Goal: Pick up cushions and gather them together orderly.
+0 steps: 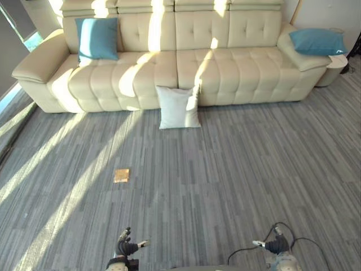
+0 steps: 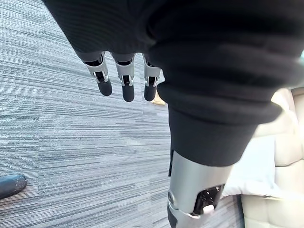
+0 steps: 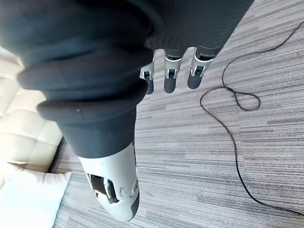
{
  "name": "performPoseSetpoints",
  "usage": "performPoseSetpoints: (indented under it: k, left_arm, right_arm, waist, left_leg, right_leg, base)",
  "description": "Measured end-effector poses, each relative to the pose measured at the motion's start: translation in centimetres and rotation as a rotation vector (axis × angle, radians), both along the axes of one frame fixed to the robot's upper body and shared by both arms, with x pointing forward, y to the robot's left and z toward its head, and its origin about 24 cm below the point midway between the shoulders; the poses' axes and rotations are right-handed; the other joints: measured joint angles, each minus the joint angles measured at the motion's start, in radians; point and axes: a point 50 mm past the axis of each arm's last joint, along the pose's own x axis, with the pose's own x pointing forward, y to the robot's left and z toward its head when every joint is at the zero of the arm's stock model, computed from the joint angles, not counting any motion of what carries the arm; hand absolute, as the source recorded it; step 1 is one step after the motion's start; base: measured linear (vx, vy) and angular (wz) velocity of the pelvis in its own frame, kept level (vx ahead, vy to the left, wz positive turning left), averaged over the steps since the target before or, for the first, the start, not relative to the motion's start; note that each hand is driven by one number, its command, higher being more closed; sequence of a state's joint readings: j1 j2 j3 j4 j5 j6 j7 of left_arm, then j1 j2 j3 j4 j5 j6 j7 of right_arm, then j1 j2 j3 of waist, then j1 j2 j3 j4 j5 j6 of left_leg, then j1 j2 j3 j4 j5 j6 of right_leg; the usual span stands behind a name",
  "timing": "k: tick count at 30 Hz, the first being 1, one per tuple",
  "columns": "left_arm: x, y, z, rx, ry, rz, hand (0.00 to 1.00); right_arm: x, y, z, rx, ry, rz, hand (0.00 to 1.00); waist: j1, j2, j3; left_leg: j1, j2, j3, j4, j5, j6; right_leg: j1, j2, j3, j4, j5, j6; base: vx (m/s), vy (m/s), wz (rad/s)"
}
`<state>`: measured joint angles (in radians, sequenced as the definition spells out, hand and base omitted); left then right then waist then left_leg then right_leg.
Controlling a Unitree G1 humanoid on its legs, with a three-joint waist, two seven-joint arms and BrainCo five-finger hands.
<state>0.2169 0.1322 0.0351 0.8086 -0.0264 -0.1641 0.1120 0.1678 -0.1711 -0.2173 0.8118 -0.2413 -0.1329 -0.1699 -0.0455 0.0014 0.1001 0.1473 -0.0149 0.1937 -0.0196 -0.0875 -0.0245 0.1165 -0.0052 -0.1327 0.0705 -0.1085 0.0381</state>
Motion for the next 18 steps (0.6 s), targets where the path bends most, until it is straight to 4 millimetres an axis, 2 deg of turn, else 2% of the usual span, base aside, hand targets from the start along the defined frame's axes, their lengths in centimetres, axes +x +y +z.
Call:
performPoseSetpoints:
  k: [13, 18]
  left_arm:
    - [-0.1, 1.0, 0.1, 0.026, 0.009, -0.01, 0.0]
    - [0.0, 1.3, 0.2, 0.035, 0.006, -0.012, 0.0]
  right_arm:
    - [-0.4, -0.4, -0.3, 0.037, 0.021, -0.03, 0.0]
    - [0.3, -0.4, -0.1, 0.055, -0.005, -0.051, 0.0]
  waist:
    - [-0.001, -0.006, 0.001]
    - [-0.002, -0.006, 0.0]
  left_leg:
    - [-0.023, -0.001, 0.011, -0.006, 0.0, 0.001]
    - [-0.037, -0.003, 0.033, -0.017, 0.001, 0.001]
  right_leg:
    - [-0.034, -0.001, -0.004, 0.01, -0.006, -0.01]
    - [-0.053, -0.003, -0.004, 0.001, -0.006, -0.01]
  base:
    - [-0.01, -0.009, 0.0]
    - [0.02, -0.003, -0.11]
